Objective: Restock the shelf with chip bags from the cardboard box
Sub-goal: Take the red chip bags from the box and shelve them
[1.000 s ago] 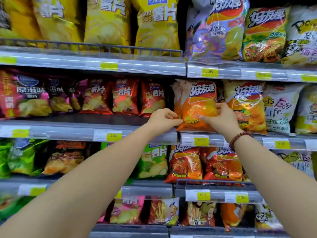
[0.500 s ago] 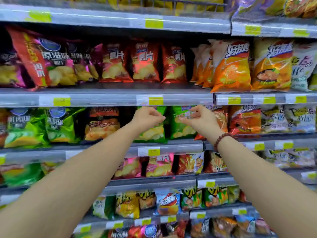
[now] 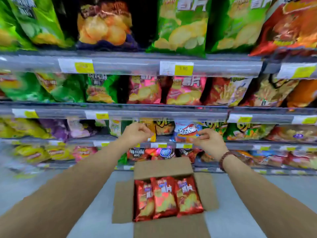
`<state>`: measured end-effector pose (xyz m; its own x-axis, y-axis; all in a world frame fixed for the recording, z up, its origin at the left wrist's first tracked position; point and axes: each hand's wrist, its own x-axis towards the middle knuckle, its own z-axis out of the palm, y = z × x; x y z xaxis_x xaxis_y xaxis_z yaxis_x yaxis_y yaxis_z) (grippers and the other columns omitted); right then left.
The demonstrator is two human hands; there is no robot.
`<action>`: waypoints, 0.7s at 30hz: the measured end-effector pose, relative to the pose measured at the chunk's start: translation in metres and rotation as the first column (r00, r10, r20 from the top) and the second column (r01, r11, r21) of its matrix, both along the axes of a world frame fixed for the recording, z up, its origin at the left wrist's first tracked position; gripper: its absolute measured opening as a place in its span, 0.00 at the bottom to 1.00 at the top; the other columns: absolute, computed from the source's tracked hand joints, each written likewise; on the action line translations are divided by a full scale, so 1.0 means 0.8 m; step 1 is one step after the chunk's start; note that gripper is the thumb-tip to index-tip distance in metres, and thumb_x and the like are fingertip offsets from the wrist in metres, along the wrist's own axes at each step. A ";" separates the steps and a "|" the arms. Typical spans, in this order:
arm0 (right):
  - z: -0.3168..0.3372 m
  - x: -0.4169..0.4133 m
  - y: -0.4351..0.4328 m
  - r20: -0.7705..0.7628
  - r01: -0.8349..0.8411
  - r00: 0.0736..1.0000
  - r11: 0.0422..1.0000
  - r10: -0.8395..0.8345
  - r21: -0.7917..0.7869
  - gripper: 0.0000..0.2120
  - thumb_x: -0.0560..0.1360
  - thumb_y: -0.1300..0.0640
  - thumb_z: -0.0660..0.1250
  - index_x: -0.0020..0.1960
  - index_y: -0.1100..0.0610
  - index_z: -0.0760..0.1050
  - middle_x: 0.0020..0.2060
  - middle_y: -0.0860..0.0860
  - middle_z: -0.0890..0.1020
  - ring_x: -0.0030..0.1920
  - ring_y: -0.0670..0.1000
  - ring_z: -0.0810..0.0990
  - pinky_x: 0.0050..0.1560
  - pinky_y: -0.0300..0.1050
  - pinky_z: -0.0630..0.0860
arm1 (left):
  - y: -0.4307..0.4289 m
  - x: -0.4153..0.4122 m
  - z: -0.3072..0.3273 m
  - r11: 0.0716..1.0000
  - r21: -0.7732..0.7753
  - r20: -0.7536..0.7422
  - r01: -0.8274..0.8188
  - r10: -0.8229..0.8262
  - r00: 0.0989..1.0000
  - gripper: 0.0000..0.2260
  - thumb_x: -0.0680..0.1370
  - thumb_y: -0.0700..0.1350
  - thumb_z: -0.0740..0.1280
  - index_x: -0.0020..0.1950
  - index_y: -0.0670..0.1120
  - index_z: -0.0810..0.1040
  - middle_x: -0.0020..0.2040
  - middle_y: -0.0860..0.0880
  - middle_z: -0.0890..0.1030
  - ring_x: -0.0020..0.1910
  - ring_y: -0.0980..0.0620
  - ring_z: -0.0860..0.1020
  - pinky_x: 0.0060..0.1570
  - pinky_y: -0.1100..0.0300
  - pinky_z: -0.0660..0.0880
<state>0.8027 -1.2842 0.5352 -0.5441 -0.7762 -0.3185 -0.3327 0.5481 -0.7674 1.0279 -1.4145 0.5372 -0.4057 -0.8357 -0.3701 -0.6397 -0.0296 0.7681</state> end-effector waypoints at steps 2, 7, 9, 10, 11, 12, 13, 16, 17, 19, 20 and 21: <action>-0.051 0.009 0.005 0.081 -0.042 0.996 0.996 0.036 0.079 0.14 0.70 0.61 0.74 0.39 0.48 0.70 0.36 0.49 0.77 0.46 0.53 0.77 0.55 0.47 0.76 | 0.011 0.010 -0.066 0.996 0.080 0.043 -0.035 0.032 0.999 0.08 0.73 0.38 0.71 0.34 0.48 0.81 0.38 0.48 0.82 0.43 0.49 0.79 0.50 0.56 0.75; -0.175 0.028 0.020 0.198 -0.129 0.977 0.957 0.078 0.261 0.13 0.71 0.56 0.73 0.40 0.45 0.69 0.42 0.48 0.75 0.49 0.50 0.75 0.49 0.37 0.74 | 0.056 0.032 -0.209 0.961 0.221 0.140 -0.167 0.138 0.981 0.09 0.68 0.43 0.77 0.35 0.44 0.78 0.41 0.42 0.81 0.47 0.46 0.80 0.52 0.57 0.76; -0.229 0.031 0.025 0.234 -0.113 0.971 0.949 0.043 0.295 0.12 0.72 0.58 0.72 0.40 0.47 0.70 0.42 0.49 0.76 0.52 0.53 0.77 0.53 0.40 0.75 | 0.071 0.037 -0.257 0.937 0.290 0.144 -0.197 0.160 0.976 0.07 0.71 0.39 0.75 0.37 0.44 0.78 0.37 0.47 0.79 0.40 0.51 0.78 0.41 0.67 0.73; -0.251 0.036 0.027 0.237 -0.125 0.970 0.935 0.045 0.332 0.13 0.71 0.59 0.73 0.39 0.46 0.69 0.45 0.52 0.78 0.52 0.52 0.77 0.56 0.45 0.75 | 0.075 0.041 -0.277 0.927 0.316 0.155 -0.203 0.161 0.975 0.08 0.72 0.37 0.74 0.34 0.46 0.79 0.33 0.51 0.78 0.35 0.56 0.76 0.36 0.71 0.70; -0.275 0.041 0.033 0.254 -0.160 0.965 0.917 0.067 0.365 0.15 0.71 0.60 0.73 0.38 0.45 0.69 0.48 0.55 0.79 0.52 0.52 0.76 0.57 0.47 0.74 | 0.082 0.045 -0.303 0.914 0.343 0.144 -0.215 0.175 0.974 0.13 0.72 0.35 0.73 0.31 0.48 0.79 0.29 0.54 0.77 0.31 0.61 0.75 0.35 0.70 0.68; -0.300 0.047 0.038 0.250 -0.169 0.966 0.901 0.071 0.399 0.15 0.71 0.61 0.73 0.38 0.46 0.70 0.50 0.58 0.80 0.51 0.52 0.76 0.58 0.49 0.75 | 0.090 0.052 -0.329 0.896 0.377 0.144 -0.235 0.194 0.971 0.17 0.73 0.32 0.71 0.28 0.48 0.78 0.26 0.56 0.76 0.28 0.62 0.74 0.36 0.68 0.68; -0.318 0.052 0.044 0.251 -0.160 0.966 0.898 0.057 0.409 0.13 0.70 0.61 0.74 0.39 0.48 0.72 0.51 0.60 0.81 0.52 0.54 0.78 0.59 0.51 0.75 | 0.098 0.057 -0.348 0.880 0.408 0.123 -0.243 0.210 0.970 0.18 0.73 0.30 0.69 0.28 0.47 0.76 0.24 0.56 0.76 0.26 0.62 0.75 0.37 0.66 0.69; -0.383 0.062 0.061 0.170 -0.128 0.984 0.863 0.050 0.489 0.15 0.69 0.54 0.75 0.51 0.60 0.79 0.51 0.60 0.83 0.56 0.58 0.80 0.60 0.47 0.73 | 0.122 0.072 -0.411 0.823 0.489 0.160 -0.288 0.240 0.957 0.15 0.75 0.29 0.67 0.31 0.44 0.76 0.28 0.52 0.80 0.29 0.59 0.80 0.38 0.60 0.77; -0.395 0.062 0.063 0.179 -0.163 0.981 0.836 0.080 0.523 0.18 0.71 0.54 0.74 0.55 0.64 0.78 0.54 0.60 0.82 0.58 0.58 0.79 0.58 0.43 0.71 | 0.127 0.073 -0.427 0.808 0.514 0.176 -0.287 0.228 0.958 0.13 0.74 0.32 0.69 0.33 0.45 0.77 0.31 0.49 0.80 0.32 0.55 0.81 0.41 0.56 0.77; -0.427 0.051 0.068 0.158 -0.164 0.983 0.812 0.090 0.560 0.19 0.71 0.55 0.73 0.57 0.66 0.78 0.59 0.59 0.80 0.61 0.57 0.77 0.55 0.37 0.67 | 0.130 0.068 -0.459 0.778 0.582 0.217 -0.235 0.130 0.967 0.04 0.72 0.44 0.72 0.40 0.46 0.78 0.39 0.44 0.80 0.40 0.46 0.79 0.47 0.51 0.77; -0.446 0.043 0.072 0.134 -0.153 0.987 0.801 0.092 0.578 0.20 0.70 0.54 0.74 0.56 0.66 0.79 0.61 0.59 0.79 0.62 0.56 0.76 0.57 0.38 0.67 | 0.132 0.065 -0.479 0.791 0.582 0.264 -0.190 0.037 0.964 0.09 0.70 0.49 0.72 0.46 0.45 0.80 0.45 0.43 0.81 0.45 0.43 0.79 0.51 0.52 0.77; -0.463 0.037 0.076 0.120 -0.155 0.987 0.790 0.104 0.593 0.22 0.69 0.52 0.75 0.57 0.65 0.79 0.62 0.58 0.78 0.63 0.56 0.76 0.61 0.40 0.67 | 0.133 0.059 -0.493 0.811 0.561 0.314 -0.167 -0.022 0.949 0.16 0.68 0.51 0.72 0.52 0.43 0.81 0.51 0.42 0.82 0.52 0.42 0.79 0.53 0.54 0.75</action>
<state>0.8321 -1.2234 0.1645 -0.4062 -0.4774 -0.7792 -0.3887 0.8620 -0.3254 1.0748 -1.3077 0.1425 -0.1472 -0.4526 -0.8794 -0.8070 -0.4591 0.3714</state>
